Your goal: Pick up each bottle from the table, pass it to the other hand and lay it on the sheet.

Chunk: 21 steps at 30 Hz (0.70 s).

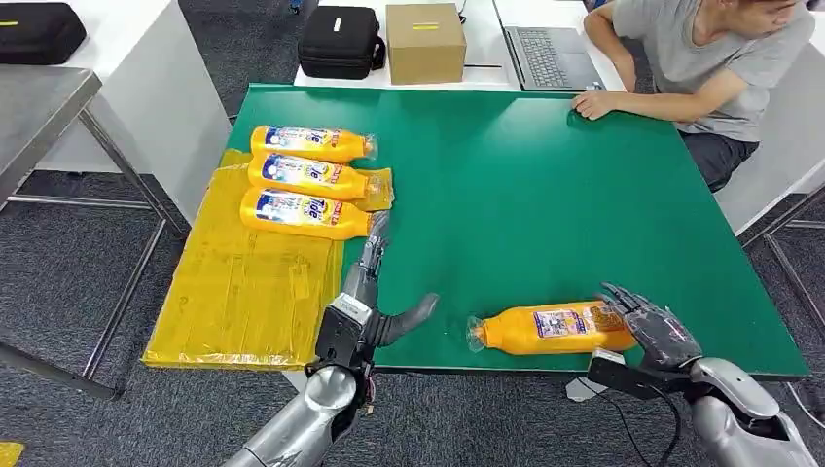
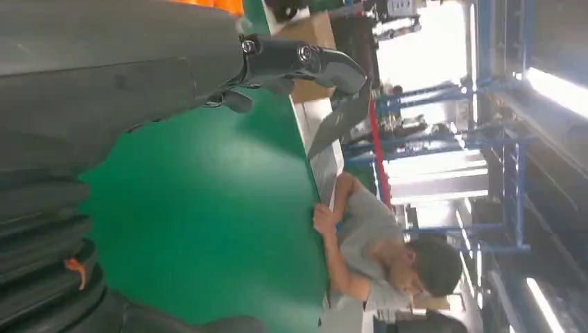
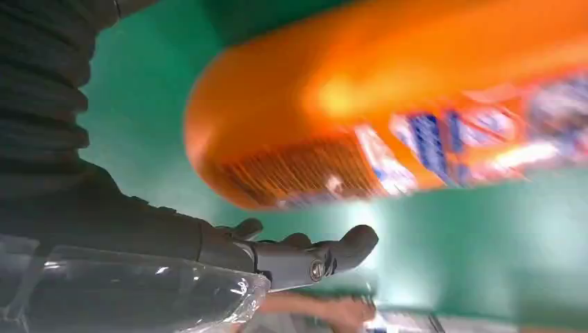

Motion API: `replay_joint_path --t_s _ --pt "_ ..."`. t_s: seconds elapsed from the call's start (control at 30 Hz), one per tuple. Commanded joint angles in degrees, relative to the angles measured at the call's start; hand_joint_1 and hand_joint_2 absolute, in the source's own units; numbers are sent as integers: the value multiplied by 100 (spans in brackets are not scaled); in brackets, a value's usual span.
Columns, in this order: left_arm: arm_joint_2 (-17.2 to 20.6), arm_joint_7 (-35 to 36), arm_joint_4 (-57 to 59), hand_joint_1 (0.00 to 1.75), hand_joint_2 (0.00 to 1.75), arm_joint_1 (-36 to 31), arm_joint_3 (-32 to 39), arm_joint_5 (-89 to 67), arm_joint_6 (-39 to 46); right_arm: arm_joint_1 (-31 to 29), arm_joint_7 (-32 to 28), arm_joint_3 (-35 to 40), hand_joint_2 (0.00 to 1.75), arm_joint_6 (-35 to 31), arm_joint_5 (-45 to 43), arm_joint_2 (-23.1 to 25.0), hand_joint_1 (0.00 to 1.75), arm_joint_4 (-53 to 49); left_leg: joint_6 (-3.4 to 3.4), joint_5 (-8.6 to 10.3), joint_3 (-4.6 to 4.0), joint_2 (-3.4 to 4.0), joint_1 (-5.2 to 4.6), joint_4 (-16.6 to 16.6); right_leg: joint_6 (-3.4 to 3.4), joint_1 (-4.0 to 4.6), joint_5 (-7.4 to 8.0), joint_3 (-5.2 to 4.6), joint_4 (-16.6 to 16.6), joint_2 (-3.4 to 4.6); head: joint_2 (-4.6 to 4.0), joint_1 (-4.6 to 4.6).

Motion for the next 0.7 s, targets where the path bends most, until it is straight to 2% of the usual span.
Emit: replay_joint_path --t_s 0.03,0.37,0.47,0.5,0.53,0.67,0.7 --pt "7 11 446 0 175 -311 -123 63 -14 -394 161 407 175 246 81 -138 0 681 -11 -13 28 13 3 -1 -9 4 -9 26 -3 9 0 0" --pt "20 11 321 0 175 -304 -178 19 71 -733 50 532 175 435 -65 30 0 1026 -13 -15 36 18 5 -4 -11 7 -10 32 -6 12 0 0" --pt "42 13 234 0 175 -243 -173 -50 123 -1034 27 450 175 -42 -33 337 0 1248 -11 -14 34 24 6 -2 -11 7 -7 28 -6 19 0 2" --pt "41 14 230 0 175 -234 -173 -53 125 -1063 33 464 175 -41 -28 362 0 1250 -7 -5 16 18 5 -4 -6 6 1 12 -7 15 0 0" --pt "41 14 228 0 175 -231 -172 -55 125 -1079 40 474 175 -43 -20 376 0 1251 -13 -14 34 32 8 -4 -11 9 -4 29 -9 26 0 2" --pt "8 18 231 0 175 -226 -202 -86 76 -893 160 344 175 -474 77 444 0 1088 -9 -5 18 13 6 -4 -8 7 -2 17 -7 8 0 0" --pt "0 17 240 0 175 -227 -206 -95 82 -833 193 298 175 -536 105 475 0 1016 -14 -13 36 18 7 -5 -12 8 -9 32 -7 12 0 2"
